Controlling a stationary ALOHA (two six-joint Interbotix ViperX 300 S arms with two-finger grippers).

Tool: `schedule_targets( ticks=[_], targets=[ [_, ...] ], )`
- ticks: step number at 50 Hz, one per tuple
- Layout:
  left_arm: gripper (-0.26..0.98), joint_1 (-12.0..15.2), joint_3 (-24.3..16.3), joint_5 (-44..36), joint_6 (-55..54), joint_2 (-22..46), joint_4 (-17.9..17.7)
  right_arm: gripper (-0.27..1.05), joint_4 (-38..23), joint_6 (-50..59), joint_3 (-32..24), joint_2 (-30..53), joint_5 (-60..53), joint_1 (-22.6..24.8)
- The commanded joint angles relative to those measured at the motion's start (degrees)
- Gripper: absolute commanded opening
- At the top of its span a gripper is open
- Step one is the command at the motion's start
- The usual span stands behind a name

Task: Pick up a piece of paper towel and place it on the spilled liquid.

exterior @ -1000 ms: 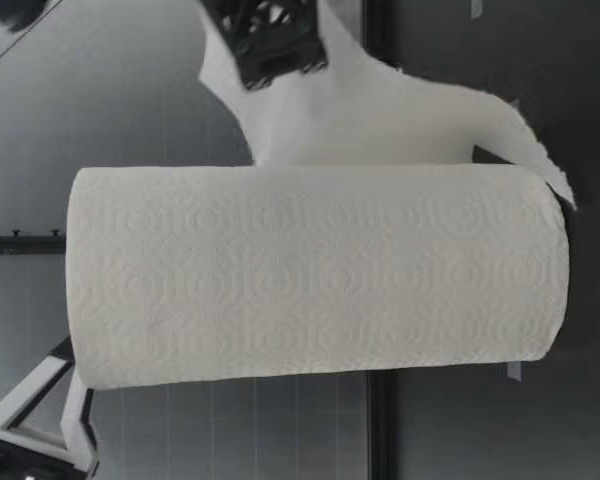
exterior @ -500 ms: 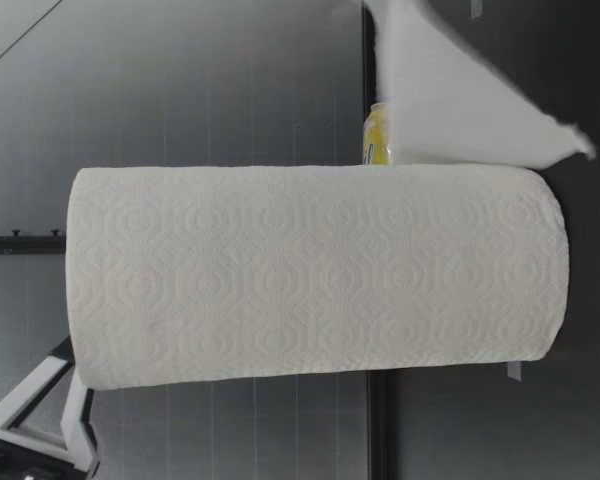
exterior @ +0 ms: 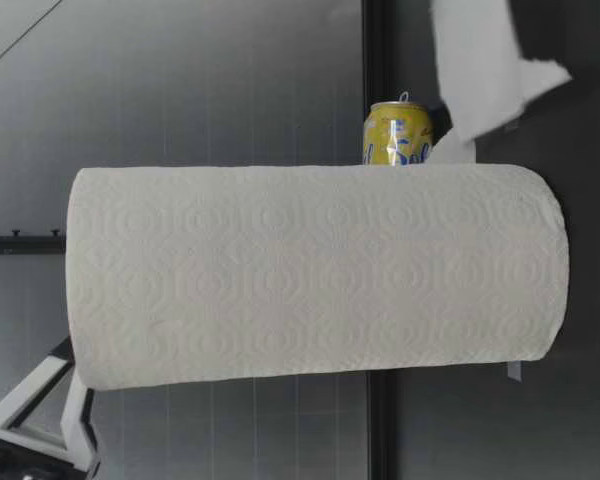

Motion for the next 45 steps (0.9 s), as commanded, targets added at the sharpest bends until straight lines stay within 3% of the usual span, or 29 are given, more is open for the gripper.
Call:
schedule_targets(
  ticks=[1,10,21,33,40,45],
  targets=[
    [0.12,0.6,2.0,2.0,-0.6,1.8,-0.1,-0.09,0.4,-0.2,-0.1,-1.6,0.6,-1.0],
    [0.12,0.6,2.5,2.0,-0.6,1.3,-1.1,-0.09,1.9,-2.6,-1.1,-1.5,2.9,-3.3],
    [0.12,0.6,3.2,1.9,-0.6,0.4,-1.3,-0.09,1.3,-18.6,-5.6,-5.5,11.8,-4.0],
    [0.12,0.6,3.7,1.4,-0.6,0.4,-1.6,-0.09,3.4,-26.3,-2.5,-15.6,21.4,-4.1],
    [0.12,0.6,3.6,0.8,-0.6,0.4,-1.7,-0.09,0.4,-29.6,-3.4,-20.7,20.2,-4.1],
    [0.12,0.6,3.6,-0.4,-0.6,0.6,-2.0,-0.09,-1.1,-30.3,-5.4,-22.2,13.3,-4.0]
  ],
)
